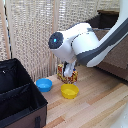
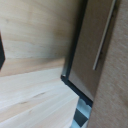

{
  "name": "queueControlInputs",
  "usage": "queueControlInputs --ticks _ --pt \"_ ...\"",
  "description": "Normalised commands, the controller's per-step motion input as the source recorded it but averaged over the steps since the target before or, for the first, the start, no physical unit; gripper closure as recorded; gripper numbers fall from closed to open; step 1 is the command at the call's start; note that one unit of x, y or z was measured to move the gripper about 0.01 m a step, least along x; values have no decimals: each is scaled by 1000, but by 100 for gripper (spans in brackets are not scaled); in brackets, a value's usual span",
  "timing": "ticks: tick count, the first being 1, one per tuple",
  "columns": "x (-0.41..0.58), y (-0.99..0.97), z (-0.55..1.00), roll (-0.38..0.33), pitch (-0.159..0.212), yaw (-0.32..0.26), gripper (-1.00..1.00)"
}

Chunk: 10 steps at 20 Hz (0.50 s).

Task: Kindly move your gripper toward the top drawer's handle. With caution, hold the handle robustly using your gripper and pull open the top drawer. Let the handle go. Relocate your gripper to the bowl placed in the background. Gently hold the bowl using your gripper. Bring the gripper and the bowl to the ajar drawer. Softly release the bowl into it.

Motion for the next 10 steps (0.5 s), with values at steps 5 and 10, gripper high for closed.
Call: queueControlInputs --ticks 5,10 --pt "239 185 3 311 174 -204 -100" --pt "253 172 17 307 168 -211 -100"
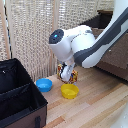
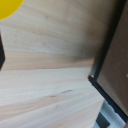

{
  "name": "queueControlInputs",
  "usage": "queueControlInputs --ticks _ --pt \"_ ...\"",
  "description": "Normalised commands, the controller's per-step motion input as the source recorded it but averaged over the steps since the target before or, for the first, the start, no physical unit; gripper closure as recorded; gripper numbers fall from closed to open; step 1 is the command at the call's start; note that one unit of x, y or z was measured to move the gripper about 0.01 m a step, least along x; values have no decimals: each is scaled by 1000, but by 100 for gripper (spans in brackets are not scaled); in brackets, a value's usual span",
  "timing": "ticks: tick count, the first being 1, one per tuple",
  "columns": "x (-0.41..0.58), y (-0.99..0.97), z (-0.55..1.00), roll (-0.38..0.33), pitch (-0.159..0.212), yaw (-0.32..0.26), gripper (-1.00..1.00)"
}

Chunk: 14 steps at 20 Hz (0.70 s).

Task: Kindly move your gripper toward the top drawer's handle. With caution, hold the handle robustly using your gripper and pull open the top drawer. Let the handle go. Relocate your gripper to the bowl placed in the background. Gently hold the bowl using your gripper. Bring the gripper and the bowl to the ajar drawer. Softly release the bowl into it.

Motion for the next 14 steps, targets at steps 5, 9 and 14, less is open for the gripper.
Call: queueControlInputs --ticks 5,9,14 --pt "312 203 47 297 164 -203 -100" --pt "277 151 97 283 142 -226 -100" --pt "346 159 190 248 134 -215 -100"
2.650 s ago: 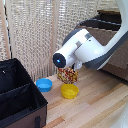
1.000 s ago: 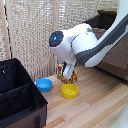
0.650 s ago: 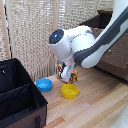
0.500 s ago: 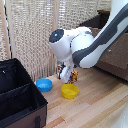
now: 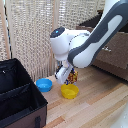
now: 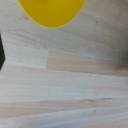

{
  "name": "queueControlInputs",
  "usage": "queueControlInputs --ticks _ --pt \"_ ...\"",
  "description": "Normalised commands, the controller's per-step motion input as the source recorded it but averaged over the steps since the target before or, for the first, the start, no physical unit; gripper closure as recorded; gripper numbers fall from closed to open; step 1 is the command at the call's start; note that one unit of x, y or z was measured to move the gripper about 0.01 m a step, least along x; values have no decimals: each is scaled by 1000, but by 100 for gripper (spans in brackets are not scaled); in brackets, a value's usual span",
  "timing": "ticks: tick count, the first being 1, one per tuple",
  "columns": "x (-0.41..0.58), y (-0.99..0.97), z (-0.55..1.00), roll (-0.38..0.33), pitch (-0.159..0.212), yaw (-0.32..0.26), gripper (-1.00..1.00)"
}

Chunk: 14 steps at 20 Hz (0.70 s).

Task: Kindly move your gripper toward the top drawer's handle. With caution, hold the handle robustly using your gripper and pull open the top drawer. Let the handle go. Relocate your gripper to the bowl placed in the background. Gently hold the bowl using your gripper. Bring the gripper and the bowl to the ajar drawer. Softly release the bowl into it.

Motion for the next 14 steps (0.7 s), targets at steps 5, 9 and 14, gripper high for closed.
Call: queueControlInputs --ticks 5,9,14 --pt "354 132 268 217 117 -224 -100" --pt "411 146 308 196 111 -213 -100" --pt "490 167 354 159 94 -197 -100"
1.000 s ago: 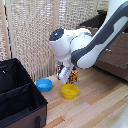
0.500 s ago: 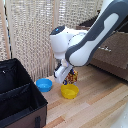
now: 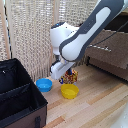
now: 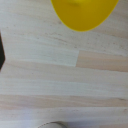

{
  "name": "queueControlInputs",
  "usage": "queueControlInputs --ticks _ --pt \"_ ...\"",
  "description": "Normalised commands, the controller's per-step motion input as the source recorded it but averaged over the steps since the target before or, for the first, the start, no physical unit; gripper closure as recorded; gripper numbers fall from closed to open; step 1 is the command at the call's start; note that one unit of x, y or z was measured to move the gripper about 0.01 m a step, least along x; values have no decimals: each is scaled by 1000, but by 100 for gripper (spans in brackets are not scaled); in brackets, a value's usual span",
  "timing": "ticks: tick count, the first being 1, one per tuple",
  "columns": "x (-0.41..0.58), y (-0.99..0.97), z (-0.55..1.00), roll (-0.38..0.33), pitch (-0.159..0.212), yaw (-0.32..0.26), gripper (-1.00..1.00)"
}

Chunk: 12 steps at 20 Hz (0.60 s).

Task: Kindly move your gripper toward the top drawer's handle. With caution, hold the handle robustly using your gripper and pull open the top drawer. Let the handle go. Relocate your gripper to the bowl placed in the background. Gently hold the bowl using your gripper. Bring the gripper and the bowl to the ajar drawer. Softly release the bowl into it.

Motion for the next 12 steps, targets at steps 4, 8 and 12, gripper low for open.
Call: queueControlInputs --ticks 4,8,12 --pt "543 173 377 124 71 -183 -100" --pt "618 181 356 105 54 -159 -100" --pt "650 145 284 61 21 -145 -100"
